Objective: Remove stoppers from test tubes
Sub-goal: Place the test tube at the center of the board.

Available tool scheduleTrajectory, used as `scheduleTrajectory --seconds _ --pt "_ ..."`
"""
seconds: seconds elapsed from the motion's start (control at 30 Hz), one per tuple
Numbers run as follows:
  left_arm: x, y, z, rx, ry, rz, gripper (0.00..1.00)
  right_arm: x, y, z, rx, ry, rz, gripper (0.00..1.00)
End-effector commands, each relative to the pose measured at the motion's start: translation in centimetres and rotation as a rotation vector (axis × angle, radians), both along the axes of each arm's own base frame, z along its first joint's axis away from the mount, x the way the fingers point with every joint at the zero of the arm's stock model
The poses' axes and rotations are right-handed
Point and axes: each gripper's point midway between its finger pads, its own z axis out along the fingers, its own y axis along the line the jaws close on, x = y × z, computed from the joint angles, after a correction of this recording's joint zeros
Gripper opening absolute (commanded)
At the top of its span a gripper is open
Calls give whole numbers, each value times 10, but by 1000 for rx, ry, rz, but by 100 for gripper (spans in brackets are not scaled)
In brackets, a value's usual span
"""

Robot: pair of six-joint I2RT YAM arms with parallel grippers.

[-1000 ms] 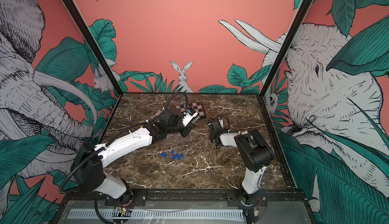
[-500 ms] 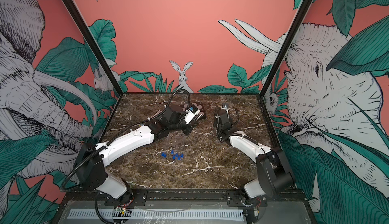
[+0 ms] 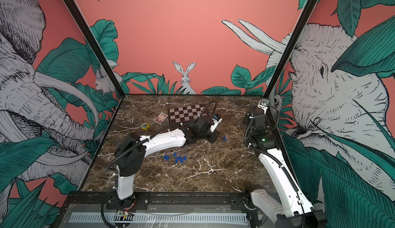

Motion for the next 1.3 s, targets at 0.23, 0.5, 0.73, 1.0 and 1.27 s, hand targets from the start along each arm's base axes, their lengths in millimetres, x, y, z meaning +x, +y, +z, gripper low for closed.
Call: scheduleTrajectory --seconds 0.23,0.5,0.73,1.0,1.27 --pt "45 -9 -44 120 -20 223 0 -24 -5 5 5 23 14 44" --pt "64 -7 -75 284 -28 248 0 -26 0 3 23 28 43 44" --pt "70 -1 -105 314 67 250 0 -27 2 -2 36 35 57 44" --pt "70 7 -127 356 120 250 0 -27 4 1 42 24 63 44" --pt "64 12 -153 368 137 238 0 -27 4 -1 43 28 66 44"
